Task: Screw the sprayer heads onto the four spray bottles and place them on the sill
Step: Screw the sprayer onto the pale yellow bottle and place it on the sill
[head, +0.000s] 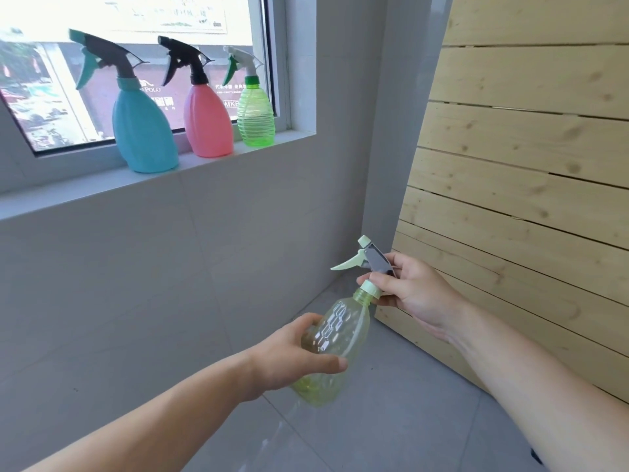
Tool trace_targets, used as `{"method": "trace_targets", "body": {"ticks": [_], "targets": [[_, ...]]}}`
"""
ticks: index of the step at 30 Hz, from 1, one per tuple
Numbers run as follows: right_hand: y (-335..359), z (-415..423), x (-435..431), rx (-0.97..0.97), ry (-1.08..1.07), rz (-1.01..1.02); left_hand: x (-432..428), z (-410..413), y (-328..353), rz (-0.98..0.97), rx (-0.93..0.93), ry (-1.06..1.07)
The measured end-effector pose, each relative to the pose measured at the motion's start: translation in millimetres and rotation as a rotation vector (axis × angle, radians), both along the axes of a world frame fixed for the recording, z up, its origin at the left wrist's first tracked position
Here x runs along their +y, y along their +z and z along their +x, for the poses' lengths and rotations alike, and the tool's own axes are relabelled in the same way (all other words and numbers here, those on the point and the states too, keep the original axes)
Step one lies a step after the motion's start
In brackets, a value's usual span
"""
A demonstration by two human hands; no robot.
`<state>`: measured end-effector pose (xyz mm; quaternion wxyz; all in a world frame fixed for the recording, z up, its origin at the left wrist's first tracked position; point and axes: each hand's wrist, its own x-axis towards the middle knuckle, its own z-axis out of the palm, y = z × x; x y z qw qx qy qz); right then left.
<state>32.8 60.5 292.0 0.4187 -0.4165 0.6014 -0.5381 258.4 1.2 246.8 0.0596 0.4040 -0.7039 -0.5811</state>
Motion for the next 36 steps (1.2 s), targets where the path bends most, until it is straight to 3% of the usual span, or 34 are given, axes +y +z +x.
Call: {"method": "trace_targets", "body": {"ticks": [16,20,27,29,33,36], "targets": [[-5.5,5.2,-7.9,-0.014,0.116,-0.005,-5.4,4.1,0.5,0.042,0.020,-0.011],[-4.7,1.7,-5.3,0.060,0.165,-0.014,-4.1,4.5,1.8,0.057,-0.011,-0.015],[-13.0,10.0,-7.5,0.277,0.031,0.020,2.0,0.4,7.0,0.054,-0.044,-0.017],[-12.0,9.9,-7.0,0.260,0.031,0.037,1.6,0.1,7.3,0.049,-0.043,-0.017],[-7.7,5.2,-7.1,0.022,0.108,-0.007,0.6,-0.1,9.5,0.027,-0.034,-0.028],[-11.6,7.0,-8.1,0.097,0.078,-0.039,-0.8,1.1,7.1,0.021,-0.043,-0.028]]}}
